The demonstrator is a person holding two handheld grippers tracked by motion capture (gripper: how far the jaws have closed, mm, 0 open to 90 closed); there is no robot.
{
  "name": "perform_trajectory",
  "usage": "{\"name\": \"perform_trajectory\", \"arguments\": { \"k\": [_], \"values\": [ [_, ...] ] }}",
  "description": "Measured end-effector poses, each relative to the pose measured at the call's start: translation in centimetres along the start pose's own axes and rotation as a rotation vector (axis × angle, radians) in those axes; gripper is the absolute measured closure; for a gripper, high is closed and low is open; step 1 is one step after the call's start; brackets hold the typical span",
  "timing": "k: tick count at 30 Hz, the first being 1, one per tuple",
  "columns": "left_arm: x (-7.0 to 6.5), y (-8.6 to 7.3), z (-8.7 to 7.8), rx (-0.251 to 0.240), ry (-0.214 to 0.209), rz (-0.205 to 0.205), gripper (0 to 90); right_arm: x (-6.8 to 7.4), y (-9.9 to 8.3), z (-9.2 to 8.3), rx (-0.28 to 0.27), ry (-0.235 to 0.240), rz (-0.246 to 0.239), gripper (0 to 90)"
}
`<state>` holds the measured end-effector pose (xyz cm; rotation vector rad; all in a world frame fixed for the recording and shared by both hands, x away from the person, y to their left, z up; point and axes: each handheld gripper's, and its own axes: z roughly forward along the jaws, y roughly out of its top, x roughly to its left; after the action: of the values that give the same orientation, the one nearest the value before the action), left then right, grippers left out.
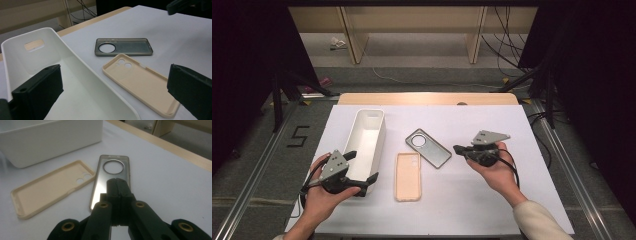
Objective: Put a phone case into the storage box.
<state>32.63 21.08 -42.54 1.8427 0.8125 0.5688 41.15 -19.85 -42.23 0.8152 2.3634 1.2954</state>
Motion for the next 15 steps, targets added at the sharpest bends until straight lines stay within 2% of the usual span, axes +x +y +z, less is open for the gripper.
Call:
{"name": "perform_trajectory", "arguments": {
  "k": [1,2,3,4,5,6,7,8,10,14,15],
  "values": [
    [0.0,0.0,0.0,0.0,0.0,0.0,0.0,-0.1,0.4,0.8,0.013,-0.004,-0.005,90.0],
    [0.0,0.0,0.0,-0.001,-0.001,-0.002,0.0,-0.1,0.4,0.8,0.013,-0.004,-0.005,90.0],
    [0.0,0.0,0.0,-0.001,-0.001,0.0,0.0,-0.4,1.0,2.4,0.051,-0.012,-0.016,90.0],
    [0.0,0.0,0.0,-0.001,-0.001,0.0,0.0,-0.5,1.3,3.2,0.068,-0.015,-0.018,90.0],
    [0.0,0.0,0.0,-0.001,-0.001,0.0,0.0,-0.5,1.3,3.2,0.068,-0.015,-0.018,90.0],
    [0.0,0.0,0.0,-0.001,-0.002,0.0,0.0,-0.6,1.7,4.6,0.089,-0.018,-0.013,90.0],
    [0.1,-0.1,0.0,-0.001,-0.001,-0.001,0.0,-0.6,1.7,4.6,0.089,-0.018,-0.013,90.0],
    [0.1,-0.1,0.0,-0.002,-0.002,-0.004,0.0,-0.7,2.2,6.4,0.12,-0.023,-0.019,90.0],
    [0.1,-0.1,-0.1,-0.001,-0.001,-0.004,0.0,-0.9,2.4,7.9,0.143,-0.03,-0.019,90.0],
    [0.1,-0.1,-0.1,-0.003,-0.005,-0.004,0.0,-1.1,2.6,10.2,0.184,-0.038,-0.026,90.0],
    [0.1,-0.1,-0.1,-0.003,-0.005,-0.004,0.0,-1.1,2.6,10.2,0.184,-0.038,-0.026,90.0]
  ]
}}
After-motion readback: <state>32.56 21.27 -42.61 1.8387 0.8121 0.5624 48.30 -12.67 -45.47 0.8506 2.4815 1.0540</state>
